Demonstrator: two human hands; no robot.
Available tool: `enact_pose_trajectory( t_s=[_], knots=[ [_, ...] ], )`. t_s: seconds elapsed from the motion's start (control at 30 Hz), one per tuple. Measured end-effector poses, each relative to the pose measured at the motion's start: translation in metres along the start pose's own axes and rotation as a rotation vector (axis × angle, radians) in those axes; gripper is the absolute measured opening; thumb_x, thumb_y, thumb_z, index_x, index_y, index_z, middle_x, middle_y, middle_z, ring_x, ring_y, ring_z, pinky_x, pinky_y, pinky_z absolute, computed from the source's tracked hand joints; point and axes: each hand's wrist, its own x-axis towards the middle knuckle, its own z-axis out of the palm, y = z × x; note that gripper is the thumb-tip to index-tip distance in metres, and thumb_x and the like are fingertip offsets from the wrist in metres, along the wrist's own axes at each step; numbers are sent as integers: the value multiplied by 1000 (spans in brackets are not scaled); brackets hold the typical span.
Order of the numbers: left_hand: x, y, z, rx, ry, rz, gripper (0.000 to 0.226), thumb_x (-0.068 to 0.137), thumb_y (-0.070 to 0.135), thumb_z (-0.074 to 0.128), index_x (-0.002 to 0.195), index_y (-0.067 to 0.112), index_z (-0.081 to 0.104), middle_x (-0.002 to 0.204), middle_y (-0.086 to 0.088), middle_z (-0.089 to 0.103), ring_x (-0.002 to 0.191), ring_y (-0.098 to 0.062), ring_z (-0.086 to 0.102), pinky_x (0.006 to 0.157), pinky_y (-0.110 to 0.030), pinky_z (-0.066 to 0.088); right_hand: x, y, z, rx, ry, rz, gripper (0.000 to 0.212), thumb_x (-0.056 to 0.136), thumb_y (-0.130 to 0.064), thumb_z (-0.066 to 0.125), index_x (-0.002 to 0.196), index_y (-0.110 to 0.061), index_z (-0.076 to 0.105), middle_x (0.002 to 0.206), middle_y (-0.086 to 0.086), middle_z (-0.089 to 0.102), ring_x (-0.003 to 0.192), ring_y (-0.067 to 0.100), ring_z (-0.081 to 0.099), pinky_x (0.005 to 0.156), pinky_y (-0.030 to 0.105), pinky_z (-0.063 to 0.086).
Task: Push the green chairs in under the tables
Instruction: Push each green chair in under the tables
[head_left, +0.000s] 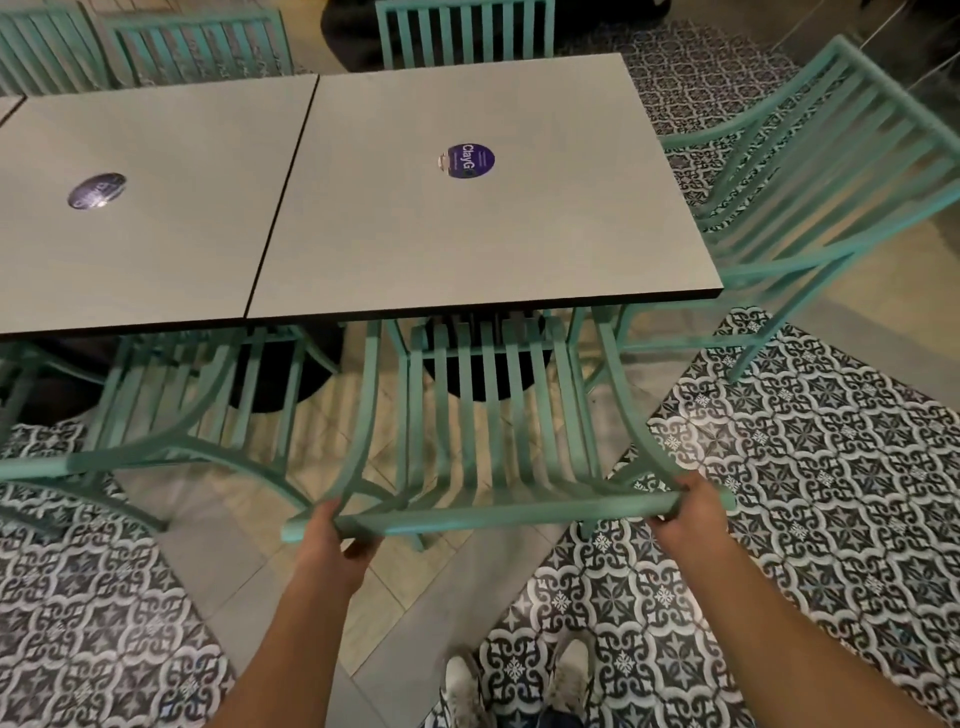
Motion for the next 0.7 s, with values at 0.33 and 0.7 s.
enact_pose_trajectory(
  t_s=[0.33,0.7],
  knots=[
    [12,17,29,-2,81,-1,27,89,13,63,111,5,49,108,-10,56,109,-29,58,83,-36,53,7,-5,22,-33,27,13,8,90,-6,50,97,-9,48,124,16,50,98,29,54,98,46,48],
    [28,39,66,12,131,34,25,90,15,60,111,7,48,110,-12,56,98,-30,62,88,-44,55,12,-11,61,-93,58,-59,7,94,-8,45,94,-9,52,117,17,49,92,27,54,83,44,48]
  ],
)
